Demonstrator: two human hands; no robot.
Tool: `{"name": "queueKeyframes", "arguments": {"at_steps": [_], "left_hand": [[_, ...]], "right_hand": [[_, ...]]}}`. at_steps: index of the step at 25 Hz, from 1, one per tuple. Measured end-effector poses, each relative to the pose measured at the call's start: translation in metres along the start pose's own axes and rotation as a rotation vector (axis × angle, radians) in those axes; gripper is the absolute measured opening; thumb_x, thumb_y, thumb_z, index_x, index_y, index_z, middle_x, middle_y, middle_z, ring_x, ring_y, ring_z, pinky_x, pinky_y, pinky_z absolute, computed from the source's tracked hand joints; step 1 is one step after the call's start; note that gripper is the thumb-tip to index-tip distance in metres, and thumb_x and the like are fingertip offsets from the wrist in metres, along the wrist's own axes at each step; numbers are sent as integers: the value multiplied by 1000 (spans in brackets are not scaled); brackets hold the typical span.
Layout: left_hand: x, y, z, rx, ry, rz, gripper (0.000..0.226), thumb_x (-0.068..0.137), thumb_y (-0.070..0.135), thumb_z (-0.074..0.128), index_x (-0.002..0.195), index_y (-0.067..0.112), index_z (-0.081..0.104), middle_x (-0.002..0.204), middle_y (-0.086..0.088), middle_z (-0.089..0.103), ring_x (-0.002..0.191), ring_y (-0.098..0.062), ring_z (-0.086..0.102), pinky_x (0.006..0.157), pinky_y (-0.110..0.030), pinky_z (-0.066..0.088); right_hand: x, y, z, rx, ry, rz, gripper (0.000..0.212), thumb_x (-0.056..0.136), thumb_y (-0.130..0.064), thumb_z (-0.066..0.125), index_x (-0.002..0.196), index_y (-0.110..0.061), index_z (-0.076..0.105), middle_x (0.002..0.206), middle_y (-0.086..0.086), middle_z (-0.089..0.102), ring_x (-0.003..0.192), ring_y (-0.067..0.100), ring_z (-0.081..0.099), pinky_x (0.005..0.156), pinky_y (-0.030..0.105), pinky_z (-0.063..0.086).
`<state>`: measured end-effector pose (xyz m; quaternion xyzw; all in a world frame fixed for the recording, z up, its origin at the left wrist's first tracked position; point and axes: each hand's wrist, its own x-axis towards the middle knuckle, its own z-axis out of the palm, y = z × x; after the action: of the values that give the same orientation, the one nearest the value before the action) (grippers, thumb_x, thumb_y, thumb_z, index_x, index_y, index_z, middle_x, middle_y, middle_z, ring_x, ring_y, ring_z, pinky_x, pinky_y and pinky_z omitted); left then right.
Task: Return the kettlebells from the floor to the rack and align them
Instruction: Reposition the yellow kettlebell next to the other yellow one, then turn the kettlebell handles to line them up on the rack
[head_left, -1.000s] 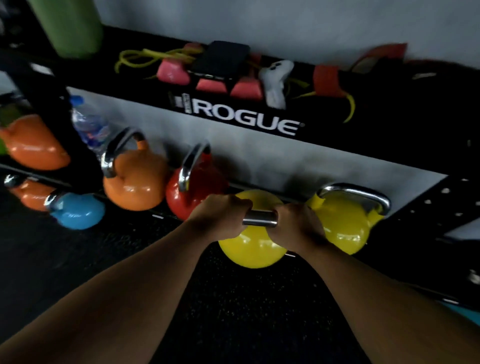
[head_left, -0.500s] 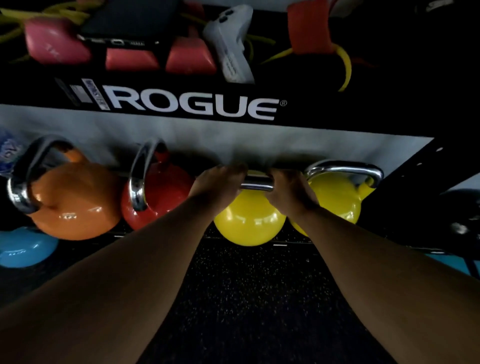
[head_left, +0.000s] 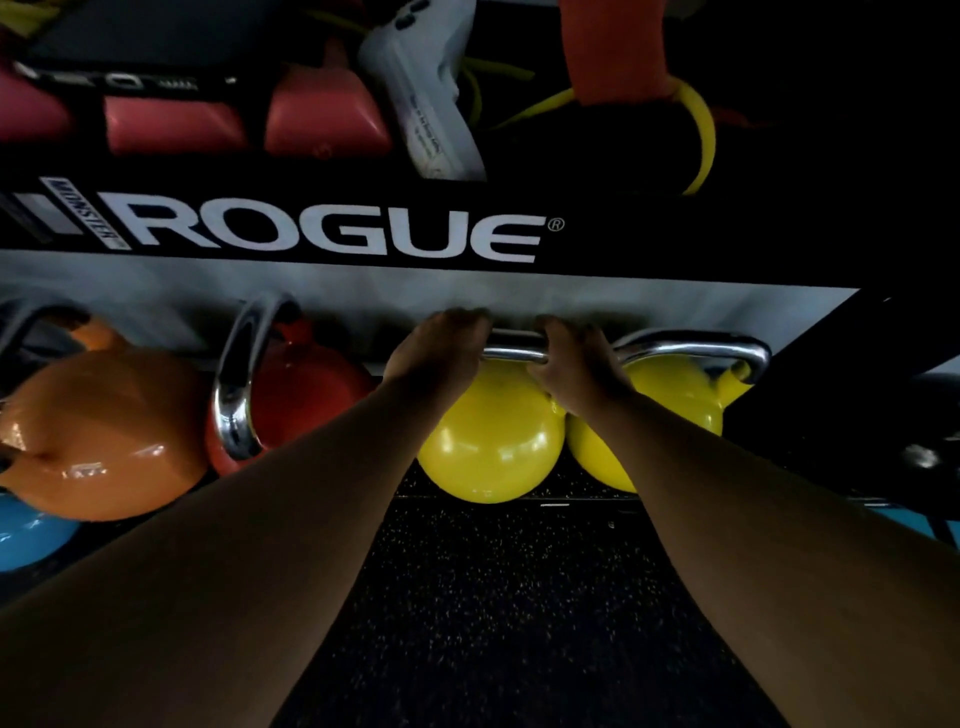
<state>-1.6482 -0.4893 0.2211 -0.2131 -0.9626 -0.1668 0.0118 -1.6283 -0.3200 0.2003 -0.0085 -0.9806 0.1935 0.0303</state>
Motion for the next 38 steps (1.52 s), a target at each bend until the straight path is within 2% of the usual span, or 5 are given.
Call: {"name": "queueKeyframes", "arguments": {"at_steps": [6,13,20,29,38], "left_hand": [[1,1,-5,-40,-40,-19,34,82,10,59,113,16,47,110,-13,58,102,-37,58,72,-42,48],[-21,51,-11,309,21,234,67,72,24,63,134,16,40,130,-10,44,118,-33,43,93,-47,41],[-30,188,10,542,-20,363,51,66,26,63,114,9,60,112,-13,61,103,-36,55,81,-43,44],[-16,424,62,530,-92,490,38,66,24,61,103,16,62,98,-7,63,94,-32,59,75,-40,48],[60,552,121,491,-9,506,42,84,21,57,124,14,48,121,-8,54,114,-31,50,91,-44,40]], "right_hand": [[-3,-3,-9,-77,-35,-50,39,84,-18,66,119,-8,52,118,21,53,113,40,47,82,42,43],[-57,33,-47,-61,36,-281,52,84,-15,62,134,-15,48,124,14,52,117,35,46,92,42,44],[-135,145,-126,-245,69,-238,38,79,-15,59,117,-14,59,114,13,60,109,39,53,84,48,51],[-253,347,-253,-407,58,19,31,71,-14,62,103,-13,62,106,15,62,102,38,56,81,45,52],[-269,483,-301,-501,19,90,29,79,-17,63,108,-11,65,106,16,68,97,39,60,81,46,50]]}}
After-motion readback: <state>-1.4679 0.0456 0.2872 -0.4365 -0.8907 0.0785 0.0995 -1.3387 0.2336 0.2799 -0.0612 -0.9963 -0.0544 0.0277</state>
